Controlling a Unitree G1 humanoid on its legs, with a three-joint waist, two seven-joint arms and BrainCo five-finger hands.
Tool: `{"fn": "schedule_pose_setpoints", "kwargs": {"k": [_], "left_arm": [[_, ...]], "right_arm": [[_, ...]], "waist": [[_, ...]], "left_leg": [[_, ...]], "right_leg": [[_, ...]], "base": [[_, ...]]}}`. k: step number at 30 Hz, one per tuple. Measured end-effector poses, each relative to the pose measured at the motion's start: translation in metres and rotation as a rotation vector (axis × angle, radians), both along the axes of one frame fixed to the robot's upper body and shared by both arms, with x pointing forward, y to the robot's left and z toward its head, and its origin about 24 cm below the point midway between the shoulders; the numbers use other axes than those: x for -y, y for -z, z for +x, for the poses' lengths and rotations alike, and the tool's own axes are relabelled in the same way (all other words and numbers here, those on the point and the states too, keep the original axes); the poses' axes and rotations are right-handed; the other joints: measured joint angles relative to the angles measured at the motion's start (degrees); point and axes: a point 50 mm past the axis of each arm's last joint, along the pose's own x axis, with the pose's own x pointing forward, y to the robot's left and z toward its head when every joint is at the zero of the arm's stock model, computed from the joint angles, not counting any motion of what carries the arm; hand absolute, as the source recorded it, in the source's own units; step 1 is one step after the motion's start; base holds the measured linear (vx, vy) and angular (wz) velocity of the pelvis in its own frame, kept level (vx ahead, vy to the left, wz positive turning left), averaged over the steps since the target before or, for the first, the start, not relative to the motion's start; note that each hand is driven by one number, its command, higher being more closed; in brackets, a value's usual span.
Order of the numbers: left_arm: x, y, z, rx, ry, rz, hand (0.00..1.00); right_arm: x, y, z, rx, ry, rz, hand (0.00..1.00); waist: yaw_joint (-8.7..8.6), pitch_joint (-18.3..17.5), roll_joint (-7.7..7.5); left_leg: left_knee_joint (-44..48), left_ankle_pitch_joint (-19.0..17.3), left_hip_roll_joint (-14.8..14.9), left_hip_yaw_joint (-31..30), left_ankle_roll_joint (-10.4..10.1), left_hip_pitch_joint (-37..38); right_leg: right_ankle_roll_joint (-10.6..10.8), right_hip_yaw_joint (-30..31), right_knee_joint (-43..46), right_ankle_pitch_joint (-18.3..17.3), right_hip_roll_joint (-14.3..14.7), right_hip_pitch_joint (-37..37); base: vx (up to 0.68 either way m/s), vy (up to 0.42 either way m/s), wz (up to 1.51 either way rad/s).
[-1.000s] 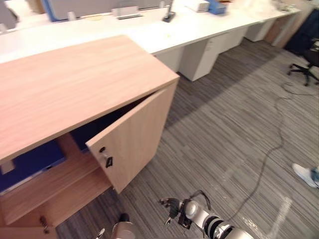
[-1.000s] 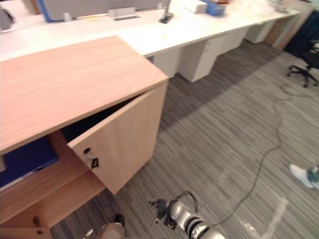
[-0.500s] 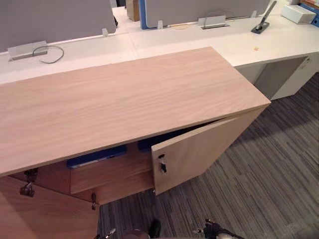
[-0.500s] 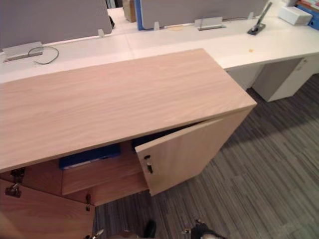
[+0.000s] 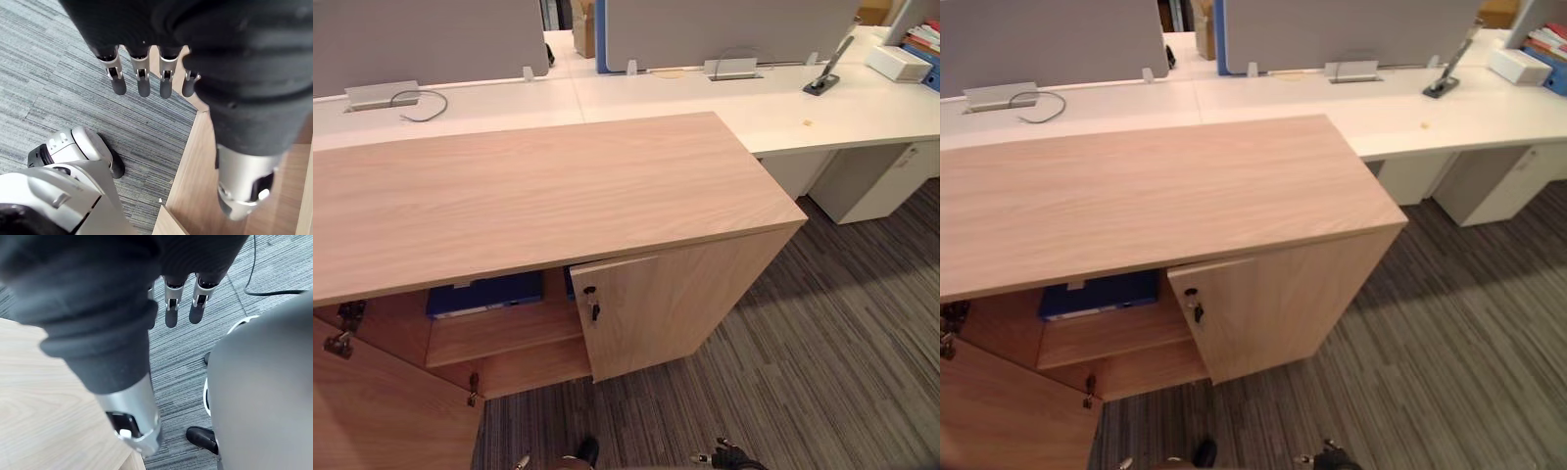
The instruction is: Walk over to the cabinet, pick up the folder, carry it to the office cabinet, place the folder inside the office cabinet, then close the office cabinet door
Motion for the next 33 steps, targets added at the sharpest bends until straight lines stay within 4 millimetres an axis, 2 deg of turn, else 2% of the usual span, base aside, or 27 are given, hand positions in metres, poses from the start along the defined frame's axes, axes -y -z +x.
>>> {"fn": "schedule_pose_setpoints", "kwargs": {"k": [2,4,6,8,10,11,12,15,16,18,19,21,22,23,25,27,28,30,31,32,33], "left_arm": [[0.000,0.000,0.002,0.009,-0.016,-0.005,0.00],[0.001,0.000,0.002,0.013,-0.026,-0.010,0.00],[0.001,0.001,-0.001,0.005,-0.031,-0.012,0.00],[0.000,0.001,-0.003,-0.007,-0.035,-0.015,0.00],[-0.001,0.001,-0.003,-0.016,-0.019,-0.008,0.00],[-0.003,0.001,-0.003,-0.023,-0.001,-0.001,0.00],[-0.003,0.000,-0.001,-0.028,0.042,0.007,0.00],[-0.005,-0.001,0.005,-0.028,0.106,0.026,0.00],[-0.008,-0.003,0.010,-0.014,0.138,0.044,0.00],[-0.008,-0.004,0.013,-0.006,0.157,0.053,0.00],[-0.007,-0.004,0.014,-0.009,0.183,0.056,0.00],[-0.005,-0.004,0.014,-0.012,0.202,0.054,0.00],[-0.003,-0.003,0.014,-0.016,0.221,0.054,0.00],[-0.001,-0.003,0.014,-0.019,0.234,0.055,0.00],[-0.001,-0.003,0.017,-0.021,0.254,0.069,0.00],[-0.001,-0.003,0.019,-0.017,0.253,0.072,0.00],[-0.002,-0.004,0.019,-0.014,0.248,0.075,0.00],[-0.001,-0.003,0.018,-0.012,0.230,0.073,0.00],[-0.001,-0.003,0.016,-0.009,0.196,0.069,0.00],[-0.002,-0.003,0.014,-0.014,0.181,0.071,0.00],[-0.003,-0.003,0.012,-0.017,0.173,0.070,0.00]], "right_arm": [[0.000,0.001,-0.002,-0.007,0.011,0.005,0.00],[0.002,0.001,-0.005,-0.016,0.033,0.007,0.00],[0.005,0.002,-0.007,-0.020,0.077,0.012,0.00],[0.006,0.002,-0.007,-0.017,0.089,0.011,0.00],[0.004,0.001,-0.005,-0.010,0.090,0.018,0.00],[0.003,0.002,-0.005,-0.009,0.088,0.019,0.00],[0.003,0.001,-0.004,-0.007,0.080,0.016,0.00],[0.000,0.001,-0.003,-0.006,0.062,0.014,0.00],[-0.001,0.001,-0.002,-0.005,0.055,0.013,0.00],[-0.002,0.001,-0.002,-0.006,0.047,0.010,0.00],[-0.003,0.001,-0.001,-0.005,0.047,0.010,0.00],[-0.003,0.001,0.000,0.002,0.047,0.006,0.00],[-0.002,0.000,0.002,0.014,0.040,0.002,0.00],[-0.001,-0.001,0.004,0.023,0.035,-0.003,0.00],[-0.003,-0.003,0.009,0.049,0.005,-0.010,0.00],[-0.003,-0.003,0.009,0.048,0.006,-0.011,0.00],[-0.002,-0.002,0.006,0.044,0.014,-0.009,0.00],[-0.003,-0.002,0.005,0.040,0.013,-0.007,0.00],[-0.005,-0.001,0.003,0.034,0.007,-0.002,0.00],[-0.007,-0.001,0.001,0.029,0.007,0.002,0.00],[-0.007,0.000,-0.001,0.024,0.007,0.003,0.00]], "waist": [[-0.19,0.35,-0.07],[-0.27,0.53,0.04],[-0.19,1.01,0.17],[-0.21,1.16,0.50],[-0.69,1.10,-0.54],[-1.32,0.54,-0.78],[-1.64,0.32,-0.57],[-1.59,0.01,-0.73],[-1.62,-0.05,-0.94],[-1.59,-0.13,-0.94],[-1.58,-0.27,-0.61],[-1.56,-0.46,0.00],[-1.90,-0.37,0.67],[-1.92,-0.42,1.02],[-1.93,-0.56,1.22],[-2.21,-0.59,1.20],[-2.81,-0.77,1.09],[-2.58,-1.31,0.83],[-1.91,-1.73,0.48],[-1.60,-2.25,-0.34],[-1.56,-2.62,-0.51]], "left_leg": [[3.90,-1.71,-0.59,-1.56,-0.18,-1.76],[9.97,-4.34,-1.16,2.45,0.64,-4.94],[18.22,-8.03,1.41,18.34,2.97,-8.60],[18.97,-8.84,1.77,23.90,3.73,-9.78],[13.84,-8.39,-0.02,26.12,4.81,-8.19],[8.71,-5.93,-2.17,25.16,5.67,-6.78],[3.57,-2.16,-4.07,22.49,6.49,-5.40],[-5.06,3.08,-5.63,18.97,6.46,-1.54],[-4.84,3.73,-6.47,16.62,7.45,-1.48],[-4.82,3.84,-7.34,14.04,7.61,-0.75],[-4.81,3.89,-8.25,11.47,7.69,-0.03],[-4.79,4.01,-8.67,9.01,7.87,0.50],[-4.76,4.14,-8.54,6.62,8.18,0.97],[-4.76,4.09,-8.39,5.87,8.11,0.94],[-4.68,4.06,-7.57,1.83,7.84,1.03],[-4.41,4.16,-7.65,-1.02,7.51,1.18],[-4.44,3.81,-7.90,-3.84,6.99,1.37],[-4.45,3.36,-7.81,-4.48,7.13,1.31],[-4.43,3.19,-7.87,-4.84,6.98,1.06],[-4.47,3.01,-8.05,-5.30,6.71,0.82],[-4.64,2.88,-7.97,-5.42,6.54,0.62]], "right_leg": [[0.00,-1.79,0.08,0.00,0.19,1.08],[-0.01,-3.66,0.25,-0.01,-0.01,1.89],[-0.66,-5.66,0.37,-0.82,-0.25,3.38],[-0.06,-5.76,1.25,-1.55,-1.58,2.37],[-0.13,-5.75,2.17,-1.83,-3.89,0.92],[-0.91,-6.21,1.32,-1.29,-4.86,0.74],[-0.82,-7.59,1.02,-0.62,-5.55,0.83],[-2.11,-7.79,0.98,0.46,-5.84,1.51],[-2.60,-8.30,1.43,0.86,-6.20,2.38],[-2.68,-10.18,2.38,1.11,-6.80,3.49],[-2.29,-12.36,4.45,1.35,-7.86,4.85],[-2.30,-12.44,9.37,1.34,-9.20,4.32],[-2.95,-9.78,15.68,0.38,-10.48,1.91],[-3.04,-6.07,17.63,-0.89,-10.34,0.44],[-0.62,10.14,18.93,-5.54,-5.80,-4.57],[1.04,16.76,17.03,-6.65,-3.64,-5.61],[1.32,18.04,14.04,-6.61,-3.32,-5.40],[1.31,17.25,10.06,-6.41,-3.28,-5.14],[0.57,17.11,6.58,-5.03,-3.01,-5.16],[-0.12,16.59,3.95,-0.01,-2.85,-4.95],[0.56,15.52,3.55,0.29,-2.88,-4.83]], "base": [[0.01,-0.063,0.63],[-0.01,0.019,0.49],[-0.03,0.076,0.29],[-0.02,0.169,0.04],[0.00,0.193,0.15],[0.06,0.123,0.51],[0.08,0.155,0.62],[0.15,0.170,0.70],[0.09,0.097,0.86],[0.10,0.050,0.92],[0.11,0.023,0.92],[0.09,0.012,0.81],[0.05,0.009,0.73],[0.01,-0.022,0.82],[-0.02,-0.089,0.80],[-0.04,-0.152,1.01],[-0.05,-0.260,1.29],[-0.03,-0.267,0.84],[-0.01,-0.280,0.40],[0.00,-0.284,0.32],[0.01,-0.228,0.20]]}}
